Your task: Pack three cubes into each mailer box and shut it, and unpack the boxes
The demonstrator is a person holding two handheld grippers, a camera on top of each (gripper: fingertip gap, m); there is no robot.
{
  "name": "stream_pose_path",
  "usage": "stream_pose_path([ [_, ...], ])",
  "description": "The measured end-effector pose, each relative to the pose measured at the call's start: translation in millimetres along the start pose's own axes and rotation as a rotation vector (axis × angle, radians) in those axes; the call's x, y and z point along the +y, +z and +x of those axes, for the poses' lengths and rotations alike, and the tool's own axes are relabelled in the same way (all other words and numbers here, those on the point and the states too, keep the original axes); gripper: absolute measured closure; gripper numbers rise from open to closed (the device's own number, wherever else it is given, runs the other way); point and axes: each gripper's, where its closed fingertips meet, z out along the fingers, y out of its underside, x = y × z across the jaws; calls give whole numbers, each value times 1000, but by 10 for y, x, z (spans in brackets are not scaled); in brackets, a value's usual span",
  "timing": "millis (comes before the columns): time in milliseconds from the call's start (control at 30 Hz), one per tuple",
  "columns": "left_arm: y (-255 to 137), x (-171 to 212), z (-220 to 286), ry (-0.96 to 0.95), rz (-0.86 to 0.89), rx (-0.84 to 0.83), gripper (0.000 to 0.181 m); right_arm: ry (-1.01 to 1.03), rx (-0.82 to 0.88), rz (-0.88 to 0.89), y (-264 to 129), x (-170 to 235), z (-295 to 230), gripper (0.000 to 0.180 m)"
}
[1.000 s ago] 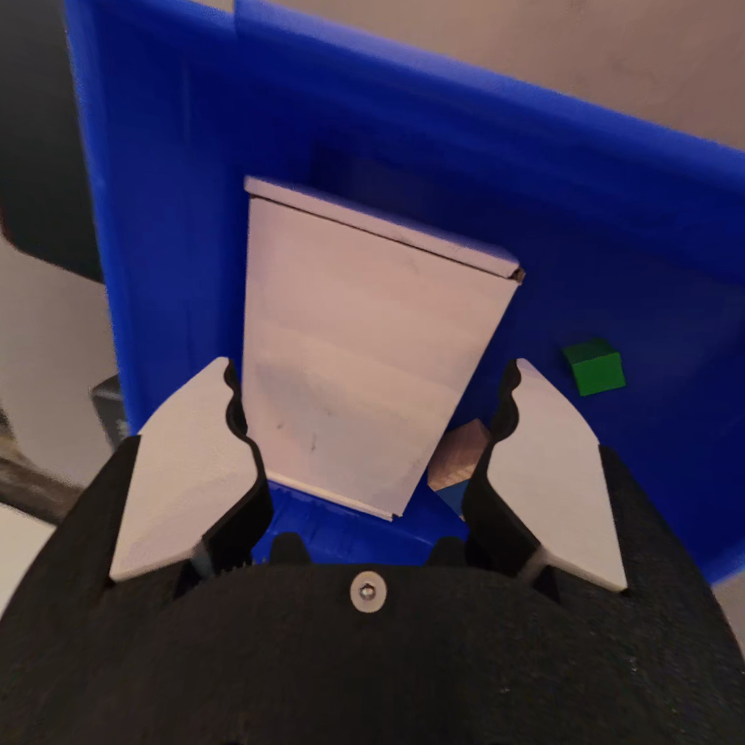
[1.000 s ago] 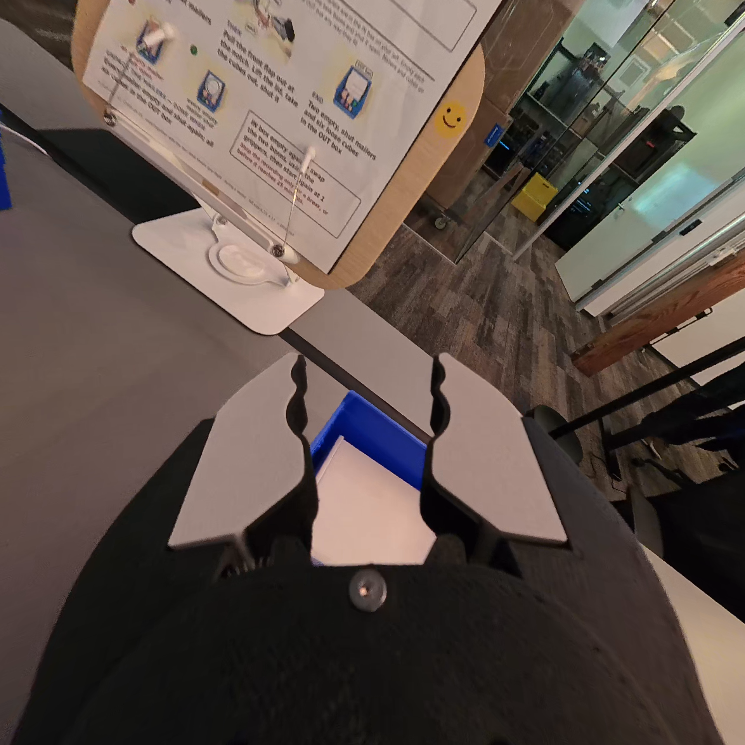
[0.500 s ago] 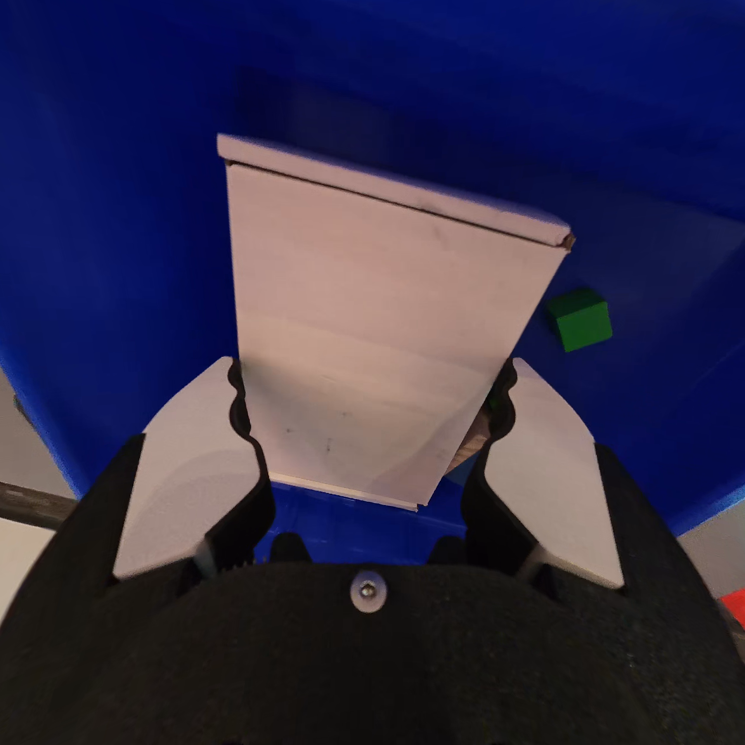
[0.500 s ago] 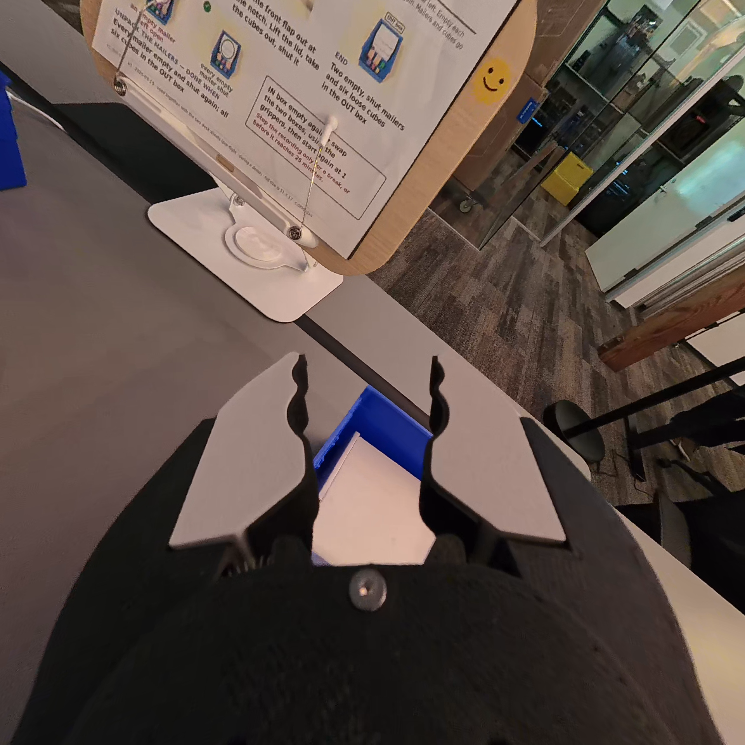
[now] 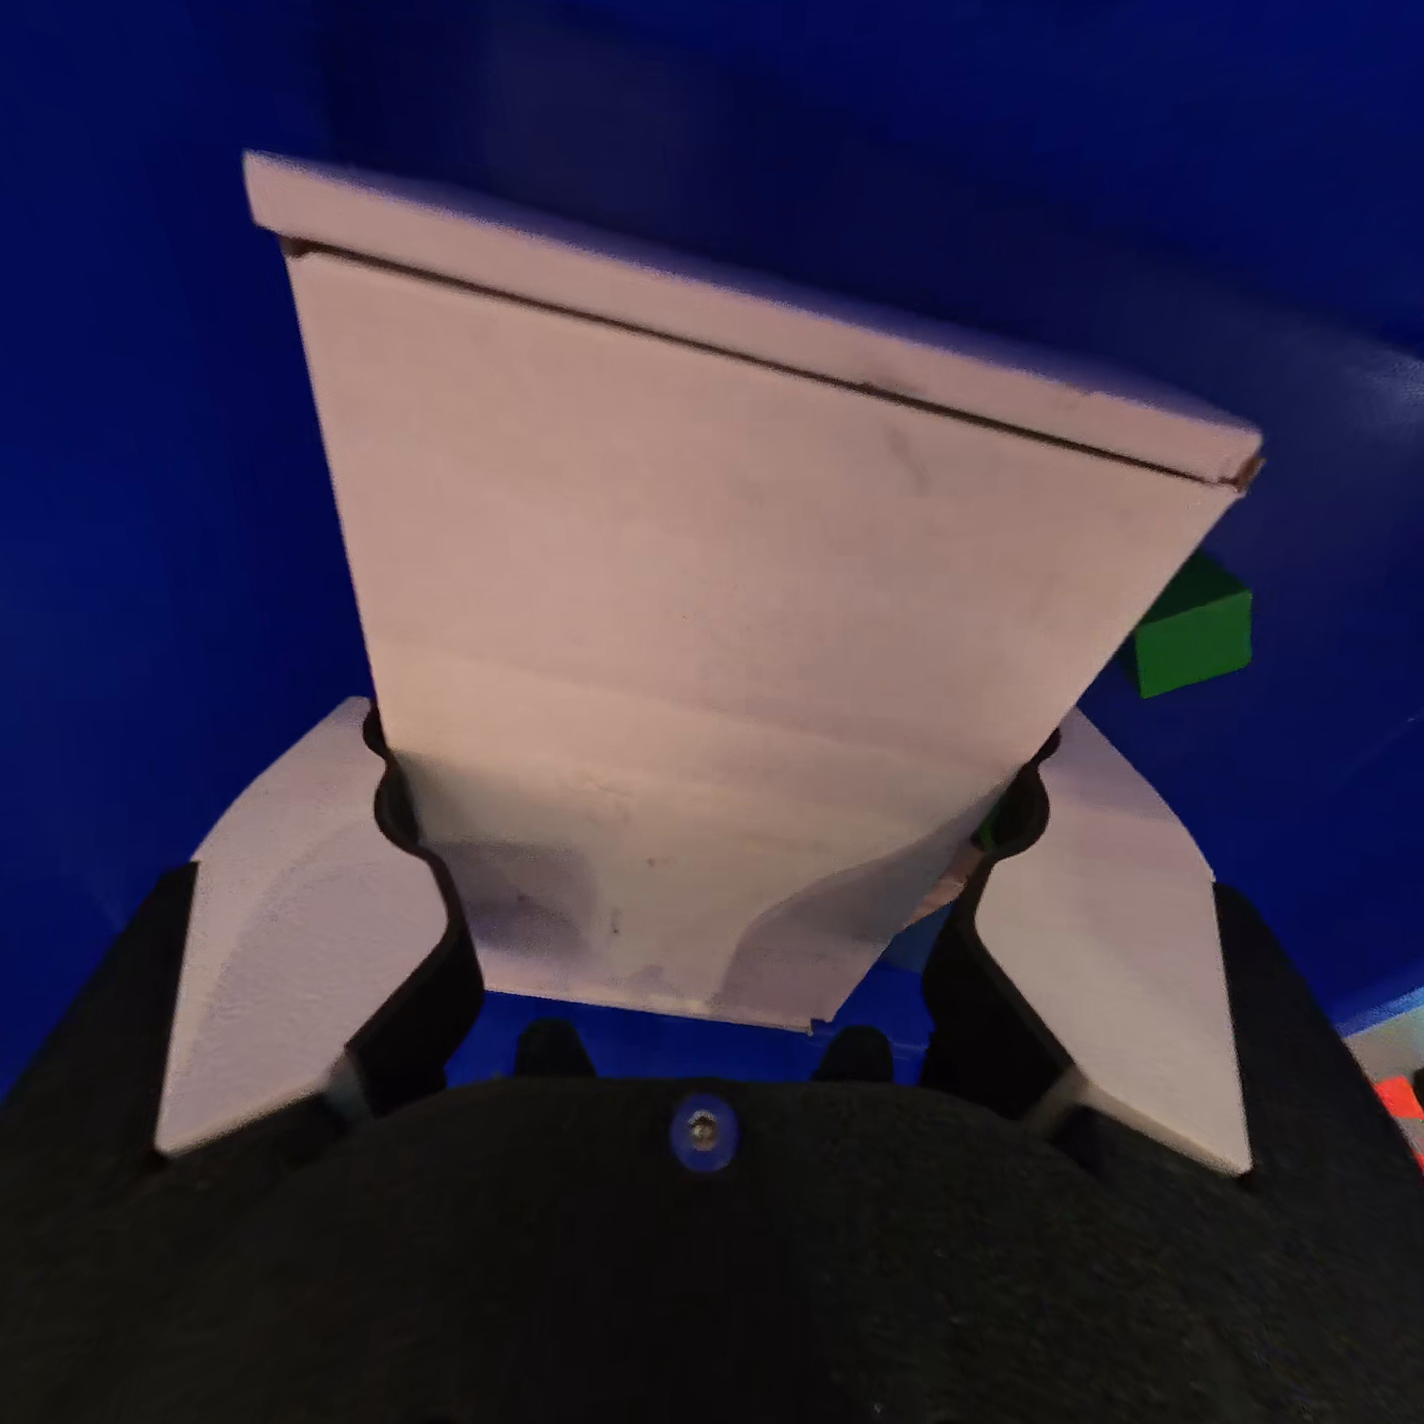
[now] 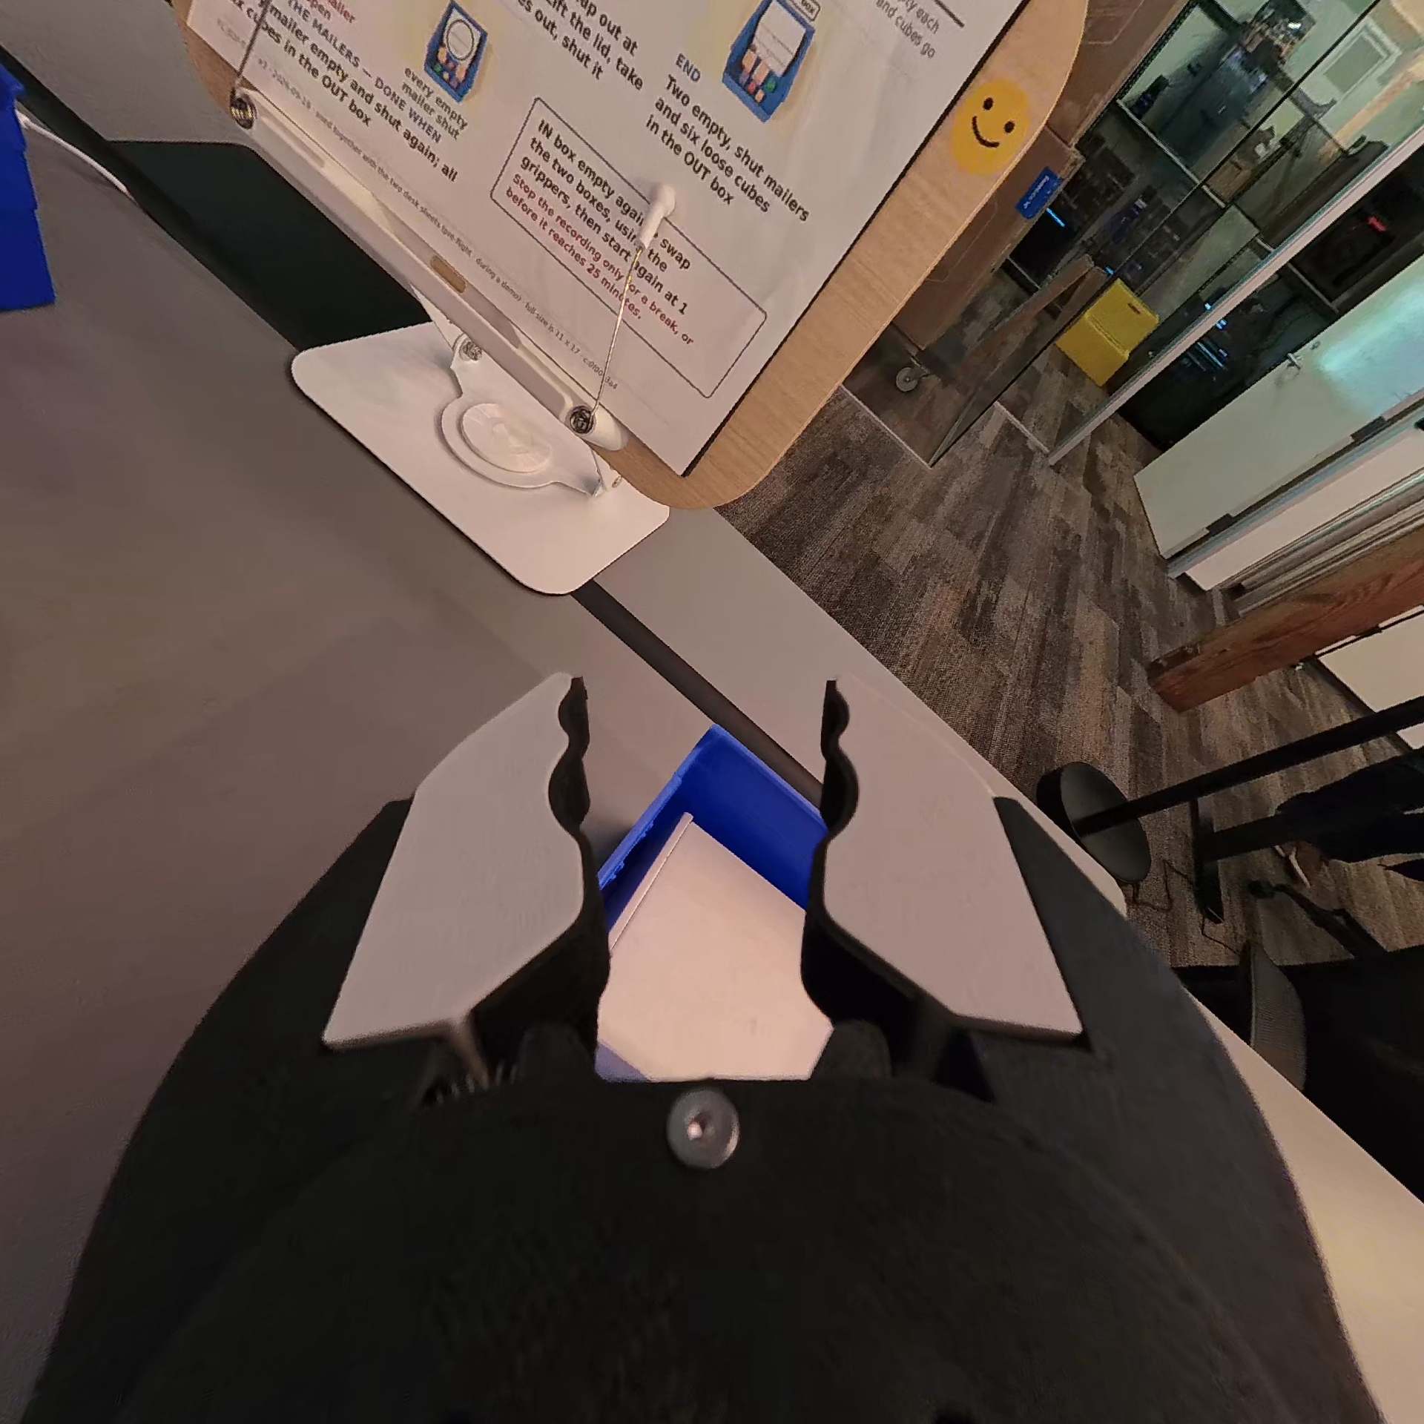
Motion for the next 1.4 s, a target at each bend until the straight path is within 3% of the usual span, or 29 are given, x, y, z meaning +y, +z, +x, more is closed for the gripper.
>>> stream_pose_path([
  [933,-236,48,-57,-27,-42,-106,46,-59,-22,-29,-33,27,-68,120],
  [1400,-942,61,-122,-14,-100,-224,47,-50,-28,-26,-84,40,-30,120],
])
